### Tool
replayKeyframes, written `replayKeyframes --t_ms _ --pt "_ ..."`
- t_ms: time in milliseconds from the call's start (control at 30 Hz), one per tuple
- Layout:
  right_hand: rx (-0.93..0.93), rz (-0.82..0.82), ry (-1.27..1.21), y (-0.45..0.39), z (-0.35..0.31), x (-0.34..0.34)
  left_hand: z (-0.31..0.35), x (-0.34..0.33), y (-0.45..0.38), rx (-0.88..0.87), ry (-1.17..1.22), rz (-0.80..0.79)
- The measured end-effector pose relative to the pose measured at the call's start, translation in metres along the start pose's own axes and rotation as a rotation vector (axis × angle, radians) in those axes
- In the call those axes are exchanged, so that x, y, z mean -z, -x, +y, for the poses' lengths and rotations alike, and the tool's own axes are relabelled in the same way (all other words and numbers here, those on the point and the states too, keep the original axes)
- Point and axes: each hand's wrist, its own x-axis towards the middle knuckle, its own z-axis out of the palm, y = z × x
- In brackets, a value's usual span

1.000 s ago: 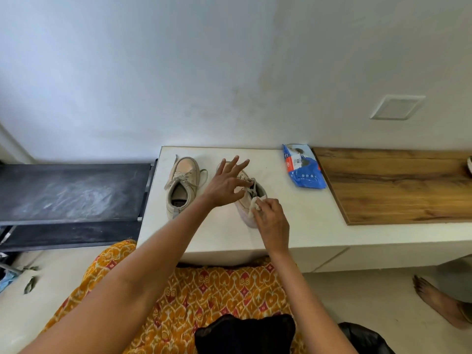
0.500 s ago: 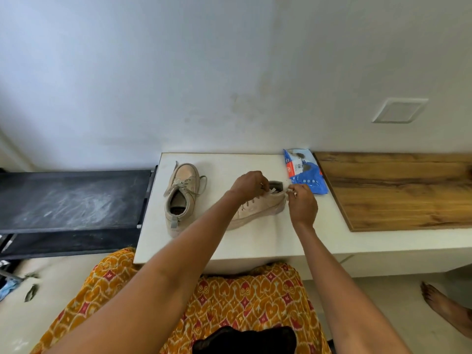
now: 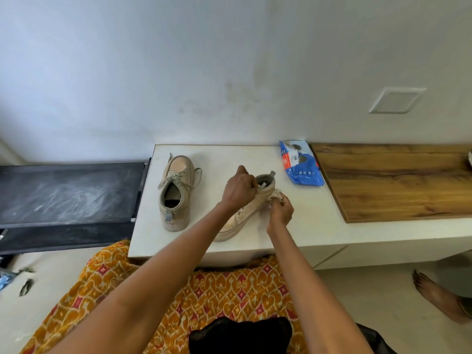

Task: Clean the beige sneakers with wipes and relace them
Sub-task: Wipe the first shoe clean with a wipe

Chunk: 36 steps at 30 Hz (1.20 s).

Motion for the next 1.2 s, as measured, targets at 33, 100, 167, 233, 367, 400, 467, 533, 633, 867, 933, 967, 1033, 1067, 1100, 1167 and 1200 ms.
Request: replayKeyframes --t_ms 33,100,167,233,367,400,467,533,633,867,933,967,1033,1067,1100,1167,1200 --pt "0.009 -0.053 0.021 0.002 -0.002 -0.003 -0.002 0.0 0.003 0.018 0.009 0.022" --pt "0.047 -0.137 0.07 0.004 -0.011 -0.01 -0.009 0.001 0.01 0.042 0.016 0.059" --pt "0.09 -0.205 0.118 0.002 -0.022 -0.018 -0.017 0.002 0.015 0.026 0.014 0.076" --pt "0.192 -0.224 0.238 0.006 -0.026 -0.025 -0.022 0.004 0.019 0.015 0.011 0.095" --pt "0.506 -0.211 0.446 0.035 0.005 -0.012 -0.027 0.003 0.019 0.033 0.009 0.119" --pt "0.568 -0.227 0.474 0.044 0.015 -0.003 -0.028 0.003 0.02 0.028 0.012 0.118" --pt "0.647 -0.221 0.54 0.052 0.027 0.007 -0.03 0.003 0.021 0.019 0.013 0.119" --pt "0.624 -0.165 0.565 0.044 0.027 0.005 -0.031 0.003 0.022 0.013 0.013 0.119" --pt "0.435 -0.077 0.516 0.028 0.005 -0.014 -0.03 0.004 0.022 0.006 0.012 0.112" --pt "0.734 -0.129 0.617 0.052 0.032 -0.01 -0.042 0.004 0.028 -0.052 -0.076 0.166" --pt "0.816 -0.141 0.677 0.053 0.053 0.006 -0.044 0.004 0.03 -0.085 -0.086 0.183" --pt "0.817 -0.138 0.678 0.049 0.055 0.01 -0.043 0.004 0.03 -0.1 -0.099 0.196" --pt "0.72 -0.156 0.649 0.041 0.047 0.006 -0.043 0.004 0.028 -0.122 -0.139 0.221" --pt "0.642 -0.178 0.618 0.038 0.038 -0.001 -0.042 0.003 0.027 -0.128 -0.162 0.225" --pt "0.565 -0.205 0.578 0.036 0.029 -0.009 -0.042 0.003 0.027 -0.133 -0.182 0.229" --pt "0.483 -0.266 0.509 0.036 0.019 -0.023 -0.044 0.002 0.026 -0.139 -0.212 0.245" --pt "0.476 -0.297 0.496 0.038 0.02 -0.026 -0.045 0.001 0.026 -0.138 -0.227 0.248"
